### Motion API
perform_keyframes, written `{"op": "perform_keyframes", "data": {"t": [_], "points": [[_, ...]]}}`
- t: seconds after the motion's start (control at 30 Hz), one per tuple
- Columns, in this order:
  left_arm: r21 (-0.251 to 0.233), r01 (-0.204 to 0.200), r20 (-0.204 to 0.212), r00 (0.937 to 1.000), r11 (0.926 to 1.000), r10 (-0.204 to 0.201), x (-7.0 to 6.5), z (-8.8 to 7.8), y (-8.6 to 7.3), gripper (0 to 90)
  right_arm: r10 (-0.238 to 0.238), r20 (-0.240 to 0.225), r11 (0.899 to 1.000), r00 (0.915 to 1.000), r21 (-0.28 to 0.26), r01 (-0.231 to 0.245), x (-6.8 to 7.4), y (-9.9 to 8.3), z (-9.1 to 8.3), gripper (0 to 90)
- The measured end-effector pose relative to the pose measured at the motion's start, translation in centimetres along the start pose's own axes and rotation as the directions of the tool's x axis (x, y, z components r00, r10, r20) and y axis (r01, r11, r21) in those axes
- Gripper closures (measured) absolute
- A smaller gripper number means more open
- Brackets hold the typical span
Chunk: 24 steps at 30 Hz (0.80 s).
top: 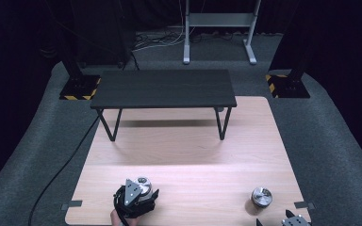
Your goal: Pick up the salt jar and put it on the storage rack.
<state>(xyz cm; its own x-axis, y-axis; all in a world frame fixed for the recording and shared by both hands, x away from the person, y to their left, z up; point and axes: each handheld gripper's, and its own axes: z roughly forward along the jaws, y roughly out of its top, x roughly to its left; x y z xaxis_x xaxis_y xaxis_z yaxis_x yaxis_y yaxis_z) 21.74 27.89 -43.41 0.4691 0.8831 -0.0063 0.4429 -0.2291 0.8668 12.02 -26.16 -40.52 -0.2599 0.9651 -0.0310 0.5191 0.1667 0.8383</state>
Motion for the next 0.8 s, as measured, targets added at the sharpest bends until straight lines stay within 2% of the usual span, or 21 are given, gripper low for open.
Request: {"op": "perform_keyframes", "data": {"t": [0.8], "points": [[-0.020,0.003,-0.026,0.9997,0.9998,-0.004,0.52,-0.86,0.53,30.6,-0.018,0.008,1.000,0.9998,0.007,0.018,0.32,0.18,0.04,0.0]]}}
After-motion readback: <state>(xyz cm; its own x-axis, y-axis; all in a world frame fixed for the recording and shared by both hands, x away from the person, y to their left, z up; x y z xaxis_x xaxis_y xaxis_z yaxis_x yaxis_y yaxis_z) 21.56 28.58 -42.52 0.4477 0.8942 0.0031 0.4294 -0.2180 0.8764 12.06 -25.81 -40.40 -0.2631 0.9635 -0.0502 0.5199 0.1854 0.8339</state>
